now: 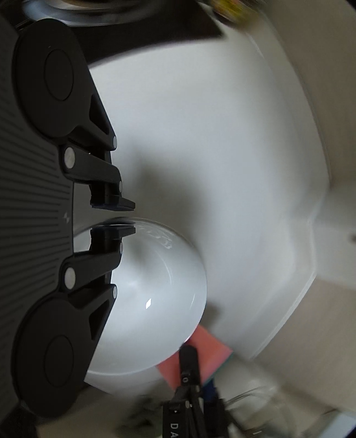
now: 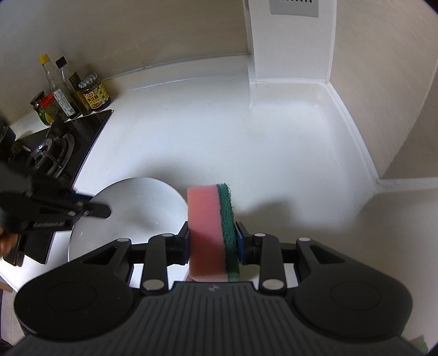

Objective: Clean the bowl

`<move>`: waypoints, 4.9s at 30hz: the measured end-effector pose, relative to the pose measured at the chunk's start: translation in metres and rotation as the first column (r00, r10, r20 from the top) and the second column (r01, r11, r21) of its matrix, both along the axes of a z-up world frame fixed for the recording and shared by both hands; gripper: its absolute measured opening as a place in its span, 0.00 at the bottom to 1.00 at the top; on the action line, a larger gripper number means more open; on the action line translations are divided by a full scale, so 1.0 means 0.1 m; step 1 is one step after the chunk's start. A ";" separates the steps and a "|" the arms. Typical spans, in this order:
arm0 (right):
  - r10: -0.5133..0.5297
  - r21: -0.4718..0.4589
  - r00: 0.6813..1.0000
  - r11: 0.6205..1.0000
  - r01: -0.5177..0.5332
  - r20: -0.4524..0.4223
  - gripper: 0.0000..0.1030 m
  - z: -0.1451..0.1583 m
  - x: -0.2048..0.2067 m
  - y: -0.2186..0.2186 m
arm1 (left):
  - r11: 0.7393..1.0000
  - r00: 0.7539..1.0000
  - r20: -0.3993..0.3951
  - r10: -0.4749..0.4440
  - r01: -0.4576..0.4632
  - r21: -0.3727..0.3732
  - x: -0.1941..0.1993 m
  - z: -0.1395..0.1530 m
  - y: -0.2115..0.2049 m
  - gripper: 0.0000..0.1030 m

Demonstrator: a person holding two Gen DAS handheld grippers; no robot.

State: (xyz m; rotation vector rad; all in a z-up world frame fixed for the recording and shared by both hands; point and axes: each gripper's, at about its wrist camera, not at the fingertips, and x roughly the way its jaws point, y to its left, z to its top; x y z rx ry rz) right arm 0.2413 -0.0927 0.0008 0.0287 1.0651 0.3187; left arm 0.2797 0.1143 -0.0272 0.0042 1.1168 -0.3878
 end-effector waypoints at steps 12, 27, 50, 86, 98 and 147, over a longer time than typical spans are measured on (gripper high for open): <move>0.033 -0.031 0.999 0.999 -0.032 0.005 0.27 0.02 0.05 0.08 | 0.866 0.886 -0.020 -0.463 0.457 0.200 0.30 0.00 -0.41 0.09; -0.034 0.030 0.999 0.999 0.034 0.027 0.27 -0.02 0.00 0.00 | 0.998 0.998 -0.021 -0.052 0.053 0.030 -0.16 -0.03 -0.05 0.10; -0.053 0.013 0.997 0.999 0.052 0.055 0.27 -0.02 -0.08 -0.03 | 0.987 0.995 0.058 -0.086 0.077 0.141 -0.38 0.06 -0.16 0.14; 0.029 -0.002 0.998 1.000 -0.029 0.058 0.27 -0.03 0.00 -0.03 | 0.829 0.845 -0.013 -0.535 0.528 0.184 0.07 -0.03 -0.47 0.13; 0.028 0.055 0.997 0.998 -0.032 0.069 0.27 -0.05 -0.04 -0.10 | 0.989 0.992 0.016 -0.128 0.126 0.075 -0.28 0.00 -0.31 0.13; 0.112 -0.007 0.990 0.994 -0.112 0.086 0.27 -0.04 -0.03 -0.09 | 0.970 0.984 0.094 -0.150 0.129 0.205 -0.20 0.11 -0.60 0.11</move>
